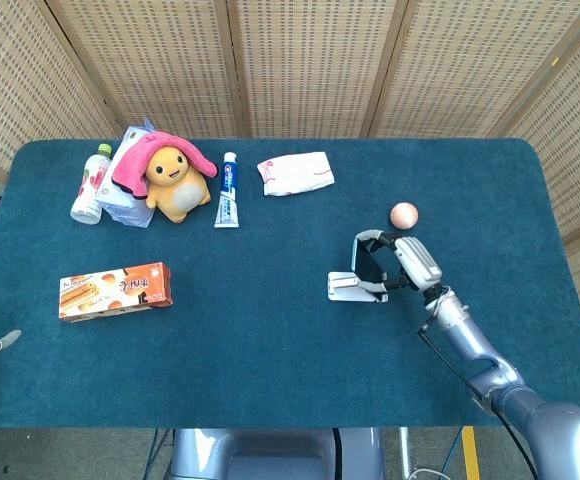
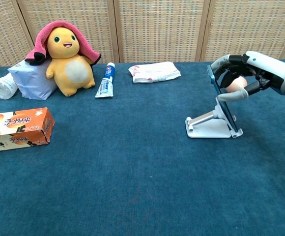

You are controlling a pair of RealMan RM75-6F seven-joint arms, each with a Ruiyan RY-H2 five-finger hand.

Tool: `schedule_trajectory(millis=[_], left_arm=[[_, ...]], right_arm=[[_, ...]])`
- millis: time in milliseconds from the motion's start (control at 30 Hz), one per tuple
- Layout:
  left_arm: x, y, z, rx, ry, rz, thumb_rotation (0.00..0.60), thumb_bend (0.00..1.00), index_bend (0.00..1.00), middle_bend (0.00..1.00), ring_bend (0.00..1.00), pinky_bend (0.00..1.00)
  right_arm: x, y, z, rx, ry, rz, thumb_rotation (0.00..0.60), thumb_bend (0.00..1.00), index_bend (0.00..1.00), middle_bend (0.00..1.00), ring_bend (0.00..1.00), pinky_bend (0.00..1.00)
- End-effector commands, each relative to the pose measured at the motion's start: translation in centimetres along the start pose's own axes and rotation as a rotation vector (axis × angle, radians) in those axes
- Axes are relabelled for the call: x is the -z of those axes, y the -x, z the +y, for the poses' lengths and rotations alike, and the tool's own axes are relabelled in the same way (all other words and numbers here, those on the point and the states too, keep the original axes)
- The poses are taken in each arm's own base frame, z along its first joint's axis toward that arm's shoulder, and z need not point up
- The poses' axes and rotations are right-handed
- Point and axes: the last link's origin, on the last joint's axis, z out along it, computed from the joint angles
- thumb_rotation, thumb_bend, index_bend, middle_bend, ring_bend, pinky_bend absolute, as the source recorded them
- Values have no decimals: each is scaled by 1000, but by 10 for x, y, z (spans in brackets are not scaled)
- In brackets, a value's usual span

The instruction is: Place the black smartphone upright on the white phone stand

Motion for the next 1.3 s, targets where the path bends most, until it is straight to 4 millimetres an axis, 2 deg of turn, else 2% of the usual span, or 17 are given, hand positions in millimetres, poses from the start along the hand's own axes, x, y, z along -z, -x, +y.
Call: schedule_trajectory(millis=[33,267,400,600,933,1100,1300], left_arm=[[0,0,0,1,0,-2,600,0,0,0,0,0],[-1,0,1,0,0,-2,600,0,0,0,0,0],[0,0,1,-1,1,-2,600,0,0,0,0,0],[0,0,1,-2,1,-1,600,0,0,0,0,0],[1,0,0,-1,3,1,600,0,0,0,0,0],[1,0,0,-1,5,2,600,0,0,0,0,0],[2,-1,-1,1,5,4,600,0,0,0,0,0]], right_arm=[[1,2,1,9,2,-5,600,672,419,491,427,343],[1,2,4,16,7,-4,600,657,419,483,427,343],[2,1,4,23,1,0,600,501,405,425,426,343],[3,1,3,16,-17,-8,600,350,309,359,406,342],[5,0,4,25,-18,-18,600,316,293,325,373,343],[6,0,4,17,-23,-34,600,280,245,255,321,343],[7,0,3,18,-29,-40,600,258,214,207,307,343]])
